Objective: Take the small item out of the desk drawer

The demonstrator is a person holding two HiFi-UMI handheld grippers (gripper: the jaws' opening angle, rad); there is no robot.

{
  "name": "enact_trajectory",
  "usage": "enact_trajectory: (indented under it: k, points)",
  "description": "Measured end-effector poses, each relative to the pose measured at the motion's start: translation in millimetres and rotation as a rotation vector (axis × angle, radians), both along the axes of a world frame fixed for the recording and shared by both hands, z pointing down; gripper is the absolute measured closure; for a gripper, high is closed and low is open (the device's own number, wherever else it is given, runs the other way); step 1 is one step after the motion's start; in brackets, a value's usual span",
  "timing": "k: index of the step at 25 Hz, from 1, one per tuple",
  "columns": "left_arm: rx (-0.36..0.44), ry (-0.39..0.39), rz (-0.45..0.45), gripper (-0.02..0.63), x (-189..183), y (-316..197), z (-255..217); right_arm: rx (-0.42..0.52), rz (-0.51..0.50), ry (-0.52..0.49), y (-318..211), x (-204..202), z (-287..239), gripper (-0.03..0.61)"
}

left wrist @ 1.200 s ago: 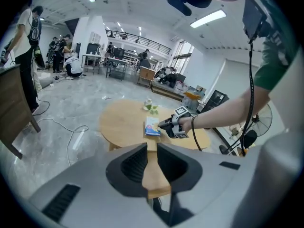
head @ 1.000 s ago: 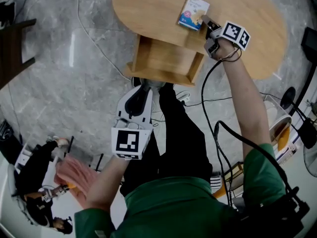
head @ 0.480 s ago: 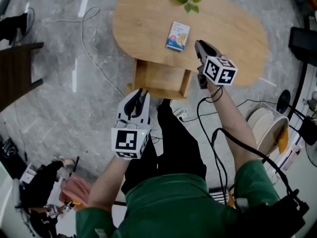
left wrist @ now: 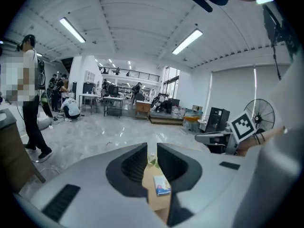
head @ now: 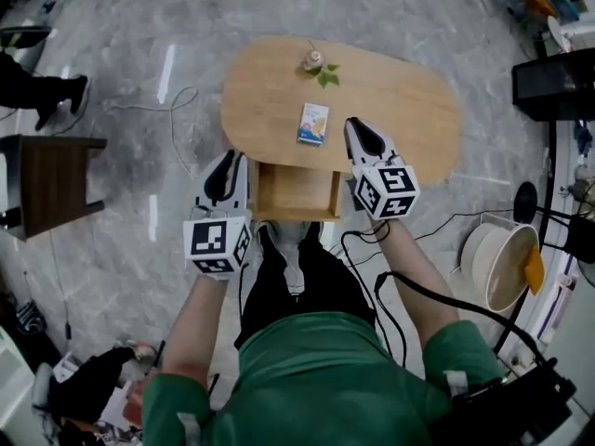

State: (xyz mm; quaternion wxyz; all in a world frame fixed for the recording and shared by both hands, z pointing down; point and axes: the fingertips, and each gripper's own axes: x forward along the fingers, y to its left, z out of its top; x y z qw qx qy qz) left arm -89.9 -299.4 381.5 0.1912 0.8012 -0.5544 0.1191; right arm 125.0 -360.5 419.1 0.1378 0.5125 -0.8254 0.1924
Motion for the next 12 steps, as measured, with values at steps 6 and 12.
enact_trajectory:
  k: [6, 12]
  points:
    - [0.095, -0.003, -0.023, 0.538, 10, 22, -95, 0.2, -0.019, 0.008, 43, 1, -137, 0.532]
    - [0.213, 0.018, -0.009, 0.538, 11, 28, -164, 0.338, -0.022, 0.006, 71, -7, -219, 0.532]
